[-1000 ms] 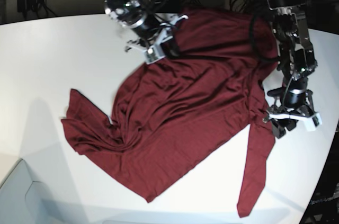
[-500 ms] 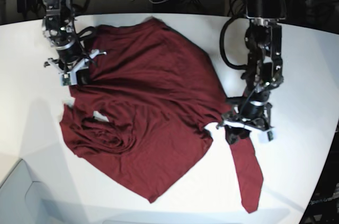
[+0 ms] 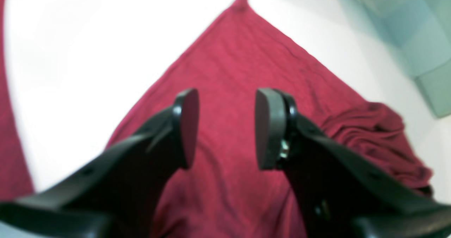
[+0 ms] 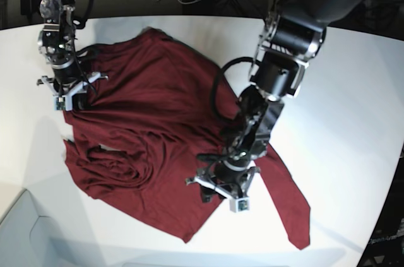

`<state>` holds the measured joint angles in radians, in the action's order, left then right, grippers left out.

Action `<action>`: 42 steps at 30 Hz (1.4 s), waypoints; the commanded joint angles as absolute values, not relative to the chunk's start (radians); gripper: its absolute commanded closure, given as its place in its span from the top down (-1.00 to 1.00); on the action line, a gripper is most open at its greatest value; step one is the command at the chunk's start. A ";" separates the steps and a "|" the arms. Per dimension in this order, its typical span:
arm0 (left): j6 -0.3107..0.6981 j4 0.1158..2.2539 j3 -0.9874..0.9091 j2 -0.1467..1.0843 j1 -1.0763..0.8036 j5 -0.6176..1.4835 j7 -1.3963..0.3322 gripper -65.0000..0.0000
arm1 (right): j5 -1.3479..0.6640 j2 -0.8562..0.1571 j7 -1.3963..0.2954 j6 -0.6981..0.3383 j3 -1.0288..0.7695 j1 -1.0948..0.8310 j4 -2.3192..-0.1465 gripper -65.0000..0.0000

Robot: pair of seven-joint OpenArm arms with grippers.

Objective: Layout the t-shirt on the table in an organized manner, then fold the t-shirt properly
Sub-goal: 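Grasp the sleeve with the left gripper and pull it outward from the body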

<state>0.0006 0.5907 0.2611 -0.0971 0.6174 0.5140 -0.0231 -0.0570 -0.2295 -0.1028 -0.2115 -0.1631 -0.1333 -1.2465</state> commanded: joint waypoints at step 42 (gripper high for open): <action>-0.002 0.753 0.374 0.285 0.193 0.527 -0.030 -0.21 | 0.005 -0.407 -0.289 -0.202 -0.165 0.168 -0.955 -0.69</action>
